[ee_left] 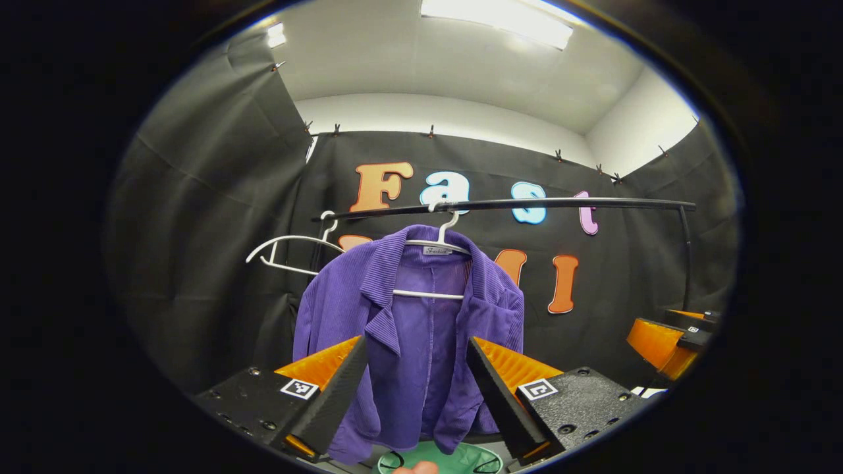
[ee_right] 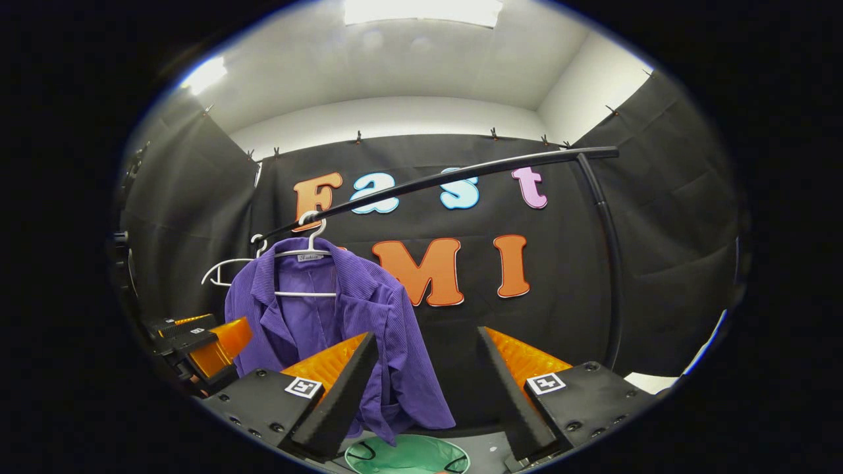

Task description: Grasp the clothes on the hanger with both hands and then place them into the laundry hamper below.

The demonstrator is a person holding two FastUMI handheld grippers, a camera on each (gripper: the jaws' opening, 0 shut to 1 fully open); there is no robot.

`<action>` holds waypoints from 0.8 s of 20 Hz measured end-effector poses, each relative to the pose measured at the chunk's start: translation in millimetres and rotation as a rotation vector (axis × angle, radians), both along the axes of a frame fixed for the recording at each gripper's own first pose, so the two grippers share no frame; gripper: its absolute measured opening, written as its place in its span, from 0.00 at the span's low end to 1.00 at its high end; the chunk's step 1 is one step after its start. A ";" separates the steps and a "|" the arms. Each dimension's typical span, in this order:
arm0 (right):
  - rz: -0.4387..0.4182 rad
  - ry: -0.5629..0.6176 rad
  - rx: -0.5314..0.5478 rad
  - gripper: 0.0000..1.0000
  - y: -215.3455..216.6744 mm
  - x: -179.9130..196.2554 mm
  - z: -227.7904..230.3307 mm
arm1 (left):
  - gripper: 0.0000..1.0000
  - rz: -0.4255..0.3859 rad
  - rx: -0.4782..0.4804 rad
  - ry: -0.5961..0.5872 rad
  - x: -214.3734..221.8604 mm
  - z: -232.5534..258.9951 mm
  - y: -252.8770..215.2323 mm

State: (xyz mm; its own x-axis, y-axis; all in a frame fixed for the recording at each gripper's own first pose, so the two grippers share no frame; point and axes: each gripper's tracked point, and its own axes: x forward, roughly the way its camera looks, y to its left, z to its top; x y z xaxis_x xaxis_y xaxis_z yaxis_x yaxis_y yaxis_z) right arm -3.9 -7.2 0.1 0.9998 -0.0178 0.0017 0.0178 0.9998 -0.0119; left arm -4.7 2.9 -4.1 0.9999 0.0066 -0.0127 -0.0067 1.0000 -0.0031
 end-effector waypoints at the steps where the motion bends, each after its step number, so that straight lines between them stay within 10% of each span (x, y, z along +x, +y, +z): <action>1: 0.001 0.003 0.002 1.00 -0.3 -0.1 -1.0 | 0.95 0.002 0.000 0.001 -0.1 0.0 0.4; 16: 0.005 0.022 -0.003 0.97 1.6 -0.1 -7.8 | 0.95 0.027 0.006 -0.007 0.0 4.3 11.1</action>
